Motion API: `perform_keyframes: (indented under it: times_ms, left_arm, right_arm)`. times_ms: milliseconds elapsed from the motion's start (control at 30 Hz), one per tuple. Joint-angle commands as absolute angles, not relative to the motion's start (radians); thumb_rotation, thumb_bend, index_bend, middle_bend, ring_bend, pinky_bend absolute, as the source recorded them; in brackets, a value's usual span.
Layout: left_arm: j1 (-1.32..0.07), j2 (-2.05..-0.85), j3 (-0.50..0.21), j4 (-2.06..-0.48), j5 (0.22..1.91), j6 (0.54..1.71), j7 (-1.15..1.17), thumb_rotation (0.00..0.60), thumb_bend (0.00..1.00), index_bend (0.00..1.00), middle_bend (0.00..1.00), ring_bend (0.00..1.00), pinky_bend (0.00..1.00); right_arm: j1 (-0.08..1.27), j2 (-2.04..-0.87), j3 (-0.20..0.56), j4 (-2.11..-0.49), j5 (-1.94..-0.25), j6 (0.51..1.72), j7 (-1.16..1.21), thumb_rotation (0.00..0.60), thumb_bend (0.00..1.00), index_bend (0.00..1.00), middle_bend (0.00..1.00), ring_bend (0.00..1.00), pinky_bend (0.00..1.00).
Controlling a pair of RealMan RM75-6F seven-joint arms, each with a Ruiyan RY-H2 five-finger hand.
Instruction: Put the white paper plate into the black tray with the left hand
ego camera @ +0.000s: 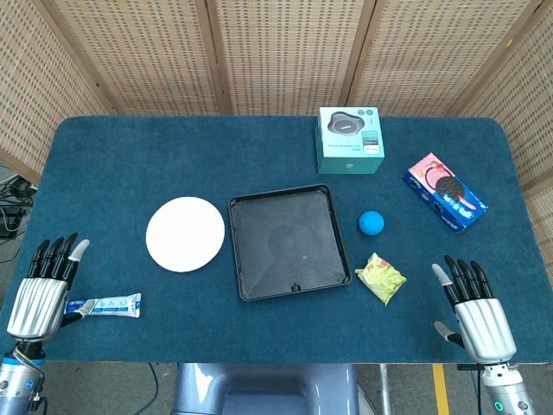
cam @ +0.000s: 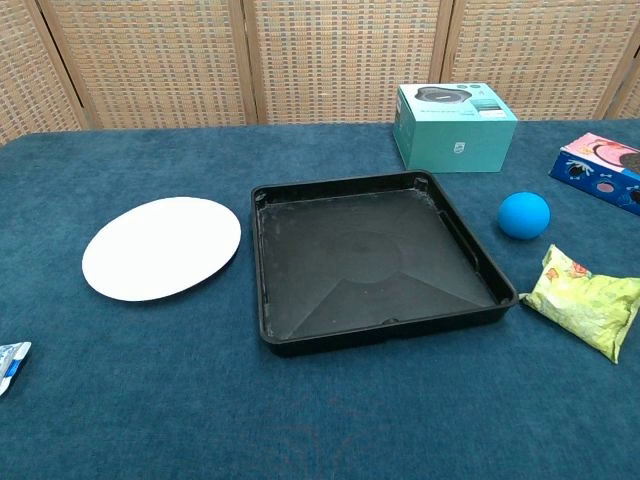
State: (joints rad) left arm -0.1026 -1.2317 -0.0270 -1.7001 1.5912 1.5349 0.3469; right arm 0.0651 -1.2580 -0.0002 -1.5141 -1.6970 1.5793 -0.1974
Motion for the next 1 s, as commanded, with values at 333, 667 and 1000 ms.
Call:
perform_keyframes:
  times_ms: [333, 667, 1000]
  left_arm:
    - [-0.105, -1.236, -0.030, -1.701, 1.588, 1.532, 0.345, 0.600, 0.09, 0.00, 0.00, 0.00, 0.00]
    - [-0.114, -1.253, -0.032, -1.684, 1.580, 1.515, 0.346, 0.600, 0.10, 0.00, 0.00, 0.00, 0.00]
    - [-0.134, -1.288, -0.036, -1.654, 1.585, 1.495, 0.333, 0.600, 0.10, 0.00, 0.00, 0.00, 0.00]
  right_arm:
    - [0.063, -1.261, 0.003, -1.510, -1.687, 1.576, -0.193, 0.600, 0.15, 0.05, 0.00, 0.00, 0.00]
    - [0.063, -1.260, 0.007, -1.510, -1.680, 1.575, -0.191, 0.600, 0.15, 0.05, 0.00, 0.00, 0.00]
    - [0.054, -1.245, 0.014, -1.523, -1.685, 1.604, -0.167, 0.600, 0.15, 0.06, 0.00, 0.00, 0.00]
